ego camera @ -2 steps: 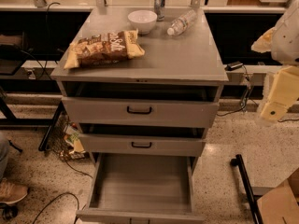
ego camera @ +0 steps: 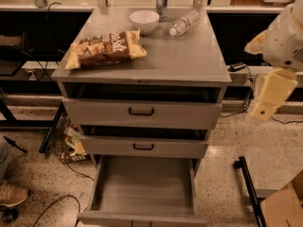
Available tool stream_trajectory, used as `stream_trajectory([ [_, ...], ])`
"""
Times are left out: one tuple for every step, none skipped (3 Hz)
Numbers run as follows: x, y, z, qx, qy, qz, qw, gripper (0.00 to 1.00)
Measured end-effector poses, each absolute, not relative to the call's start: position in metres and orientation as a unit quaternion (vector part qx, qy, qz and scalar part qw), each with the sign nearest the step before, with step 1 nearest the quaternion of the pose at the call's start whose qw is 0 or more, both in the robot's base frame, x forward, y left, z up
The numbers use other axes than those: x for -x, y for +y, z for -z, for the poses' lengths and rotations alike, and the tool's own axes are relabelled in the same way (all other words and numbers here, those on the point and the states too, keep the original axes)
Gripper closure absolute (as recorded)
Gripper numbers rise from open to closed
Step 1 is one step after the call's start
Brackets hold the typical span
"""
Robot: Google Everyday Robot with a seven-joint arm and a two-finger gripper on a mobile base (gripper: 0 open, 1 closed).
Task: Place brown chip bag into bottom drawer
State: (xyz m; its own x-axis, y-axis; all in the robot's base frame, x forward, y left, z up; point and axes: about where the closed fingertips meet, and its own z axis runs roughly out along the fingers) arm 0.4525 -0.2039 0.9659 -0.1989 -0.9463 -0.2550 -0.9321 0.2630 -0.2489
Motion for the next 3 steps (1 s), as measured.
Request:
stream_trajectory([
  [-0.509,-0.156,-0.946,0.633,0.74,-0.005,0.226,0.0],
  [-0.57,-0.096,-0.936,0.651,0.706,-0.006,0.28,0.0],
  [-0.587,-0.082,-0.938,0.649,0.697,0.0,0.306,0.0],
])
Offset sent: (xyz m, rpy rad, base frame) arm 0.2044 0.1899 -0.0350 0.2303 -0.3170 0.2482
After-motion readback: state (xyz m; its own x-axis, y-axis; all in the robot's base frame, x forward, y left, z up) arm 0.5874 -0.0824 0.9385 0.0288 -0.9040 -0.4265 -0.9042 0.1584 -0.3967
